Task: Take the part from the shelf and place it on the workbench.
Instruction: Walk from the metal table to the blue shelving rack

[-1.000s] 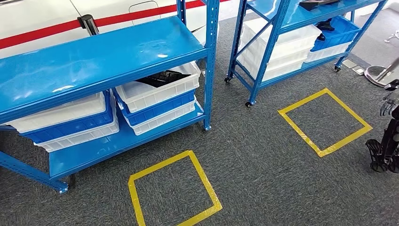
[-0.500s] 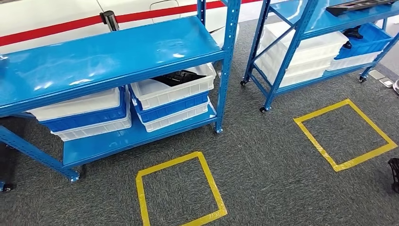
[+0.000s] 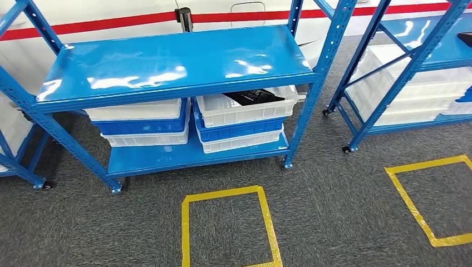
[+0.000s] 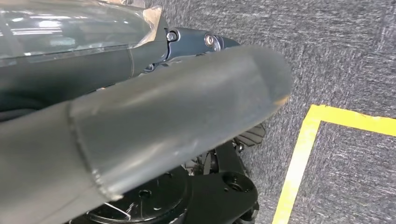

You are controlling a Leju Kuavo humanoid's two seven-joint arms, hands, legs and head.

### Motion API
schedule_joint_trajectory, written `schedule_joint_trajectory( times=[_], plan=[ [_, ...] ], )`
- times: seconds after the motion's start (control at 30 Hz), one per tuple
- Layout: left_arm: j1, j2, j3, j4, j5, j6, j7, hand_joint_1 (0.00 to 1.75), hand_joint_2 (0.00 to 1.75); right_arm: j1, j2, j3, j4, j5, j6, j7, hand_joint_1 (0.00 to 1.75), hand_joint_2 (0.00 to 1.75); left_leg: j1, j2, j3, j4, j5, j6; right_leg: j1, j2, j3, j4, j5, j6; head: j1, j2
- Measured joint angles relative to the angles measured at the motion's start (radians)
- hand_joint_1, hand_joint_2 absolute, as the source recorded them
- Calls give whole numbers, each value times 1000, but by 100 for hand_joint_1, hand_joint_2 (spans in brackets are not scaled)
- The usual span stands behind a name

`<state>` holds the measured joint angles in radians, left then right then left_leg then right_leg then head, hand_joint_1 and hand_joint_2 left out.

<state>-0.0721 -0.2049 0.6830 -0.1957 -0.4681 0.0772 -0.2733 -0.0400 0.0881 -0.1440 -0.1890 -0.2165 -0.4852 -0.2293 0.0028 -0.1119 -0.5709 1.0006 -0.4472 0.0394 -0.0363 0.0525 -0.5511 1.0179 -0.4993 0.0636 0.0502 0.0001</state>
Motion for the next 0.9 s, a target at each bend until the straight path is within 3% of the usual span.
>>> schedule_joint_trajectory(
  times=[0.07, 0.1, 0.17, 0.23, 0.3, 0.33, 0.37, 0.43, 0.5, 0.53, 0.67, 0.7, 0.8, 0.83, 0.87, 0.9],
  plan=[
    [2, 1, 0, 0, 1, 1, 0, 0, 0, -2, 0, 0, 0, 0, 0, 0, 0, 0, 2, -17, -4, 7, -7, -13, -1, -6, 8, -7, 6, -19, -2, 0],
    [4, 1, 0, 0, 1, 1, 0, 0, 0, -3, 0, 0, 0, -1, 0, 0, 0, 0, 4, -9, -6, 13, -10, -19, -2, -14, 12, -6, 6, -27, -3, 0],
    [5, 2, 1, 0, 1, 1, 1, 0, 0, -5, 1, -1, 0, -10, 5, 0, 0, 0, 7, 42, -28, 63, -41, -28, -5, -30, 19, -8, 6, -42, -6, 0],
    [2, 2, 0, 0, 1, 1, 1, 0, 0, -2, 2, -4, 0, -20, 12, 0, 0, 0, 9, 95, -85, 176, -101, -37, 3, -46, 23, -8, 1, -53, -9, 0],
    [2, 2, 0, 0, 0, 1, 1, 0, 0, 1, 2, -8, 0, -25, 16, 3, 0, 0, 12, 107, -138, 270, -130, -41, 8, -61, 26, -7, -3, -59, -9, 0],
    [3, 2, 0, 0, 0, 1, 1, 0, 0, 1, 2, -9, 0, -27, 17, 5, 0, 0, 13, 108, -141, 271, -117, -41, 10, -65, 28, -7, -6, -60, -9, 0],
    [4, 2, 1, 0, -1, 1, 1, 0, 0, 1, 2, -11, 1, -29, 19, 7, 0, 0, 13, 109, -126, 234, -87, -39, 11, -68, 31, -7, -8, -60, -9, 0],
    [3, 3, 1, 0, -1, 1, 1, 0, 0, -1, 4, -15, 1, -32, 20, 11, 0, 0, 12, 114, -61, 102, -22, -28, 12, -71, 39, -10, -13, -57, -9, 0],
    [0, 4, 0, 0, -1, 1, 2, 0, 0, -2, 5, -17, 1, -34, 20, 14, 0, 0, 3, 119, -20, 23, 1, -15, 14, -73, 46, -16, -16, -50, -9, 0],
    [0, 5, 0, 0, -2, 1, 2, 0, 0, -2, 7, -18, 1, -34, 20, 16, 0, 0, -3, 121, -19, 21, -2, -10, 14, -74, 47, -21, -16, -46, -9, 0],
    [0, 4, 0, 0, -2, 1, 2, 0, 0, -5, 11, -20, 0, -34, 20, 19, 0, 175, 0, 115, 5, -20, 10, 14, 20, -72, 42, 0, -33, -30, -6, 0],
    [-1, 3, 0, 0, -3, 1, 2, 0, 44, -5, 10, -21, 0, -35, 20, 19, 0, 175, 2, 113, 13, -31, 15, 19, 21, -68, 20, 44, -55, -32, -5, 0],
    [-3, 2, 0, 0, -4, 0, 4, 0, 175, -3, 9, -23, 0, -37, 18, 22, 0, 175, -1, 106, 17, -33, 13, 24, 20, -59, -88, 232, -120, -35, -4, 0],
    [-2, 1, 0, 0, -5, -1, 5, 0, 175, -1, 8, -23, 0, -38, 18, 23, 0, 175, -2, 103, 18, -33, 11, 23, 20, -58, -105, 251, -117, -28, -4, 0],
    [-2, 1, 0, 0, -5, -1, 6, 0, 175, 0, 8, -24, 0, -38, 18, 24, 0, 175, -1, 99, 20, -32, 9, 21, 20, -58, -101, 229, -96, -19, -4, 0],
    [-2, 1, 0, 0, -5, -2, 7, 0, 175, 1, 6, -24, 0, -38, 18, 25, 0, 175, -1, 96, 22, -30, 7, 18, 18, -58, -75, 166, -63, -8, -4, 0]
  ],
)
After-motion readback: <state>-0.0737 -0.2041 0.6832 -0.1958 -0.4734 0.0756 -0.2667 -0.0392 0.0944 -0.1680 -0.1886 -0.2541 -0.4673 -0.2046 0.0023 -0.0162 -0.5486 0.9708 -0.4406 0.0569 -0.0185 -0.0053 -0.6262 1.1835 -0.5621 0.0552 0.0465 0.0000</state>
